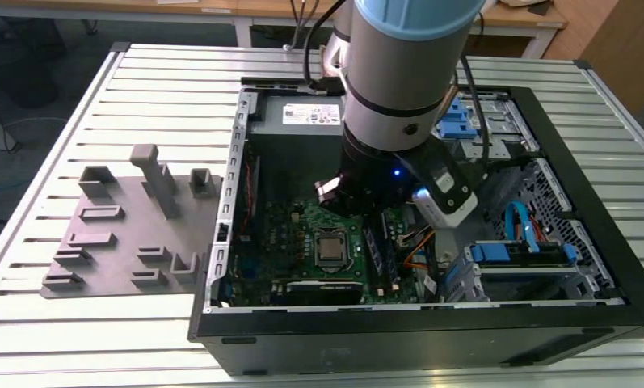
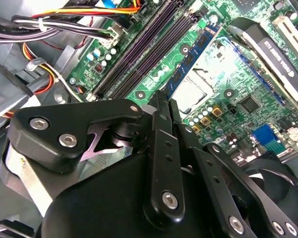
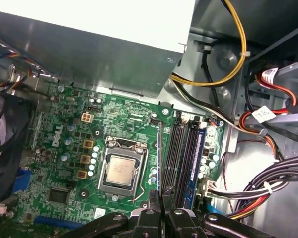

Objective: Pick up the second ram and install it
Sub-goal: 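Insert the second ram into the second slot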

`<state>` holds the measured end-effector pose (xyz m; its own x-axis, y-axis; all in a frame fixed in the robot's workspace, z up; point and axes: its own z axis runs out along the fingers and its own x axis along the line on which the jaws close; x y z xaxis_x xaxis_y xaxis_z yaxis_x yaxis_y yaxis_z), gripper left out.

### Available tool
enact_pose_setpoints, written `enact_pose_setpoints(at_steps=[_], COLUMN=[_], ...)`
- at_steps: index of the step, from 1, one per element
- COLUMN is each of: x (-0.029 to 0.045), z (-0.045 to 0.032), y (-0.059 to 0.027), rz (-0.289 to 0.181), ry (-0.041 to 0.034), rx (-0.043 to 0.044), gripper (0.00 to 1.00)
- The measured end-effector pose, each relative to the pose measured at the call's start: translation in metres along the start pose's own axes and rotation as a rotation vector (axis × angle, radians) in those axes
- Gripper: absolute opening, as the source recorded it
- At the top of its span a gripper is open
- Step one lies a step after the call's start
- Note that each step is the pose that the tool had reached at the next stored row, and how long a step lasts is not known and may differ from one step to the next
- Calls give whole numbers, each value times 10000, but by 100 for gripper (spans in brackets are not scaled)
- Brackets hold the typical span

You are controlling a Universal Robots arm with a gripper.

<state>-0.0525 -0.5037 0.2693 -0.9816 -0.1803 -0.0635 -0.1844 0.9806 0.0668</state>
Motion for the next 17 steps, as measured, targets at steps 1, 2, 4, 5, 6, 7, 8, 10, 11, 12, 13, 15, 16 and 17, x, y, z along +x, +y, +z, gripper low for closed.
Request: enact_pose_setpoints(at_steps=[1,2,4,5,6,7,8,10,11,12,13,15,16,17], x=[0,0,0,0,0,0,0,0,0,0,0,0,0,0], z=[0,0,0,1,1,1,1,1,1,1,2,2,2,2], y=[0,0,0,0,0,0,0,0,0,0,0,0,0,0], rz=[61,119,235,294,355,414,472,600,664,726,787,918,988,1063], ry=[-4,-8,-16,-20,-24,-28,-32,-40,-45,-49,-53,-62,-67,-72], rx=[4,8,14,19,23,27,30,38,42,46,50,59,63,68], gripper=[11,11,11,11,11,11,11,11,11,11,11,11,11,11])
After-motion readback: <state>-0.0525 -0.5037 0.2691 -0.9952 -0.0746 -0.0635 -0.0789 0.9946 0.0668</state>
